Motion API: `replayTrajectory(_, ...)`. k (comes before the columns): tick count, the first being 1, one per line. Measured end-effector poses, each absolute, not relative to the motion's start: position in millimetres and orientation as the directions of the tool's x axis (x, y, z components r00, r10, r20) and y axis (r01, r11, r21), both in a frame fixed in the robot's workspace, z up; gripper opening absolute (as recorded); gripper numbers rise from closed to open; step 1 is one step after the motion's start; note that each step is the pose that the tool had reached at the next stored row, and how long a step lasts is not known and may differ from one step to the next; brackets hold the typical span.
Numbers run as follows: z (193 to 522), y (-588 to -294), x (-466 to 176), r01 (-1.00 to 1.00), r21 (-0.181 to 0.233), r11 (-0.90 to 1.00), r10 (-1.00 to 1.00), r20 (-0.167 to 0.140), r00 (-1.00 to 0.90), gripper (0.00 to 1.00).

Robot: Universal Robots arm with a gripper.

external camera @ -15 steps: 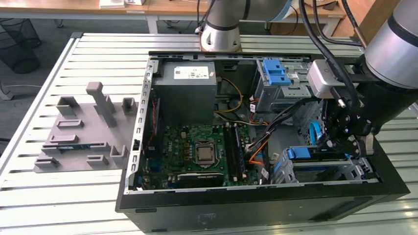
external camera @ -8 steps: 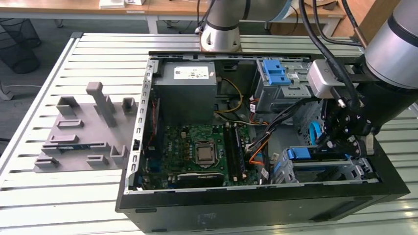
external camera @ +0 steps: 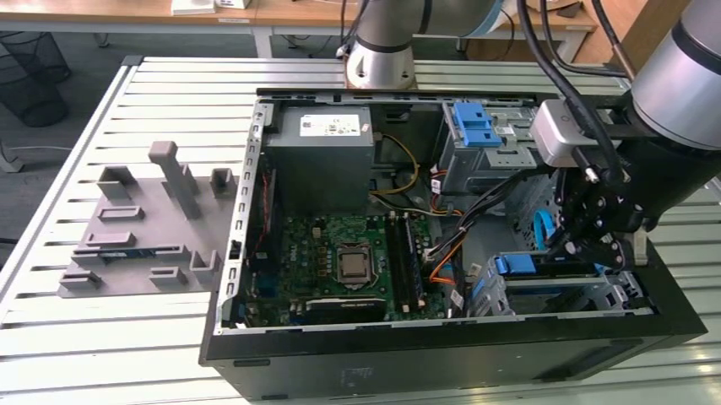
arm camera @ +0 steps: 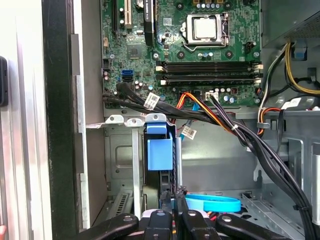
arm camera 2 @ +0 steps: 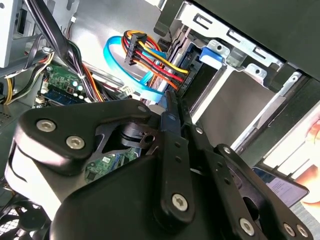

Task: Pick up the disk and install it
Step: 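Insert the second disk wire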

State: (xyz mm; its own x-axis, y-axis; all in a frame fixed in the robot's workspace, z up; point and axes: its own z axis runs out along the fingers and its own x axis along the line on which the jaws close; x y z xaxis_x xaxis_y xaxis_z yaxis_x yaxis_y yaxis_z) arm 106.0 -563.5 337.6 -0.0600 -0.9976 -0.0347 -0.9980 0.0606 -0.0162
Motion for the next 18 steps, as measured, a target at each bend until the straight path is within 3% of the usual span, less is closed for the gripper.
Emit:
replayTrajectory(15, 344.1, -563.5, 106.0, -0.998, -0.016, 0.061, -0.998, -0.035, -0.06, 0.17)
replayTrajectory(17, 344.2, -563.5, 106.0, -0.998, -0.016, 0.061, -0.998, -0.035, -0.06, 0.16)
replayTrajectory(18, 344.2, -563.5, 106.0, -0.998, -0.016, 0.061, -0.998, -0.035, -0.06, 0.1)
